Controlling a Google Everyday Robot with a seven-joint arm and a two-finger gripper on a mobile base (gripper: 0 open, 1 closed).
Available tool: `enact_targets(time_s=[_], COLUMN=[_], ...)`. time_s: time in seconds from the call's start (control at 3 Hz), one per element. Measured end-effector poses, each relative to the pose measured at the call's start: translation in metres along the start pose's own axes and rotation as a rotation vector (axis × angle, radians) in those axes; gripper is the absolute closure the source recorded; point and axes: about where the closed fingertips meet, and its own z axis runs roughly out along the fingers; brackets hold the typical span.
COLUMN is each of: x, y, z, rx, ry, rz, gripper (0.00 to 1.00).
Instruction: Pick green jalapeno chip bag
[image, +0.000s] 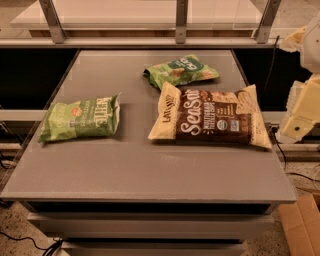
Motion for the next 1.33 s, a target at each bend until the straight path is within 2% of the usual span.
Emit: enact_targets(time_s=[0.33,0.67,1.0,1.33], x=[0.0,-0.002,-0.033,-0.077], y=[0.0,-0.001,0.013,0.043], z=[0.0,0.0,-0.01,-0.023], rx=[0.0,-0.031,-0.059,-0.077], ry=[0.0,-0.022,-0.089,-0.153], rz=[0.0,-0.002,-0.105,-0.267], gripper=[0.0,0.0,0.0,0.0])
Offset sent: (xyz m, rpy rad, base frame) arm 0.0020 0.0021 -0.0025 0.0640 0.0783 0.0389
